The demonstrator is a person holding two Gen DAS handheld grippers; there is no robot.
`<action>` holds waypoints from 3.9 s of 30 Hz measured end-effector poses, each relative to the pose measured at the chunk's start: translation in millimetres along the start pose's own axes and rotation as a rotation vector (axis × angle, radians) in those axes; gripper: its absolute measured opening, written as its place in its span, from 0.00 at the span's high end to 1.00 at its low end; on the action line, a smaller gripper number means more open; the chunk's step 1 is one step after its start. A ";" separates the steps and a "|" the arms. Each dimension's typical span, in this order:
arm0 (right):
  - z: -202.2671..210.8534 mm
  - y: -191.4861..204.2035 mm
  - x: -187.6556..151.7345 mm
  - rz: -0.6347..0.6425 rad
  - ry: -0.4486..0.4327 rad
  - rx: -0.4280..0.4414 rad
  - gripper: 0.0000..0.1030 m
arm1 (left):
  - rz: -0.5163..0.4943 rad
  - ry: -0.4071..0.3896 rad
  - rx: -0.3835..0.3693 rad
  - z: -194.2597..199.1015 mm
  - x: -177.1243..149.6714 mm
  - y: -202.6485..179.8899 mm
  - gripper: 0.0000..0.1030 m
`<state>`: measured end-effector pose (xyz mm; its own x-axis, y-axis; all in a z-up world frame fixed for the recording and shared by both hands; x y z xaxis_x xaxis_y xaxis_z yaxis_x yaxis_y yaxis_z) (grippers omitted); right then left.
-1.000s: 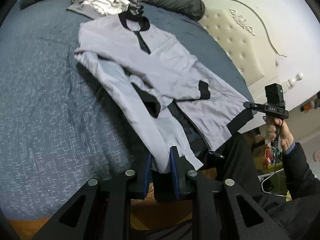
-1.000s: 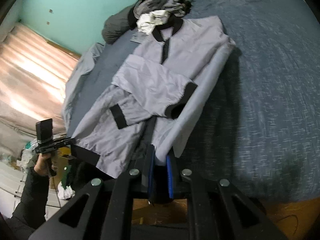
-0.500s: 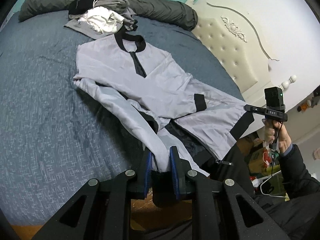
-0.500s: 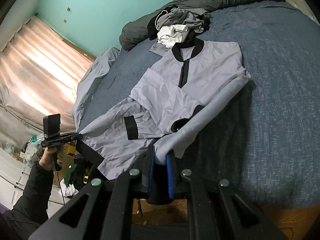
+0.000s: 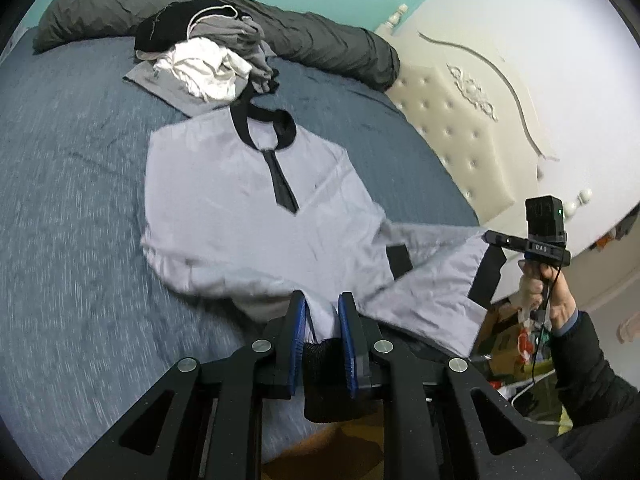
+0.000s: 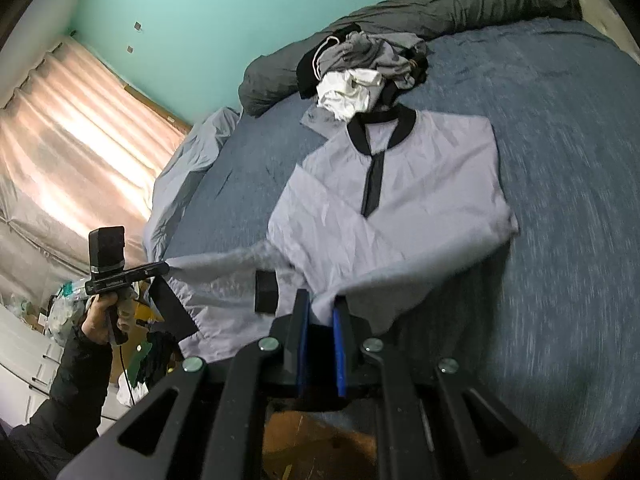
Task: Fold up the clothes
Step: 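Lift the hem with both tools and fold it up toward the collar, then lay the hem band near the collar and release it with both tools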
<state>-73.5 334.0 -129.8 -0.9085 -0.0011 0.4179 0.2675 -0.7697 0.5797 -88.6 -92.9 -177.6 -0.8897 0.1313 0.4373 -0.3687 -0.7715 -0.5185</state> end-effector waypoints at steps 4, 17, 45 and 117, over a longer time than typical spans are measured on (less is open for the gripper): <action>-15.7 -2.3 48.7 0.016 -0.006 -0.002 0.90 | 0.027 -0.024 -0.011 -7.5 42.2 19.0 0.86; -74.9 -64.2 197.9 -0.057 -0.043 -0.047 0.90 | 0.156 -0.093 -0.016 -60.8 182.4 123.3 1.00; -163.0 -220.8 260.1 -0.105 -0.083 -0.380 0.51 | 0.247 -0.033 0.172 -179.0 188.9 244.4 0.84; -199.0 -194.7 273.6 0.142 -0.196 -0.523 0.92 | 0.093 -0.203 0.325 -157.0 229.5 209.7 0.93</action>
<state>-438.1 356.5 -267.5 -0.7855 -0.0476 0.6170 0.1430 -0.9840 0.1062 -412.4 -126.8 -301.2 -0.8318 -0.0496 0.5529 -0.1551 -0.9355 -0.3173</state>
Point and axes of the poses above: each gripper's, at about its wrist camera, not at the fingertips, and z roughly against the way its jaws point, y to its left, x to its top, the point moved 2 cm from there along -z, roughly the way its jaws point, and after that the axes turned 5 degrees about y, right-handed, at the moved point
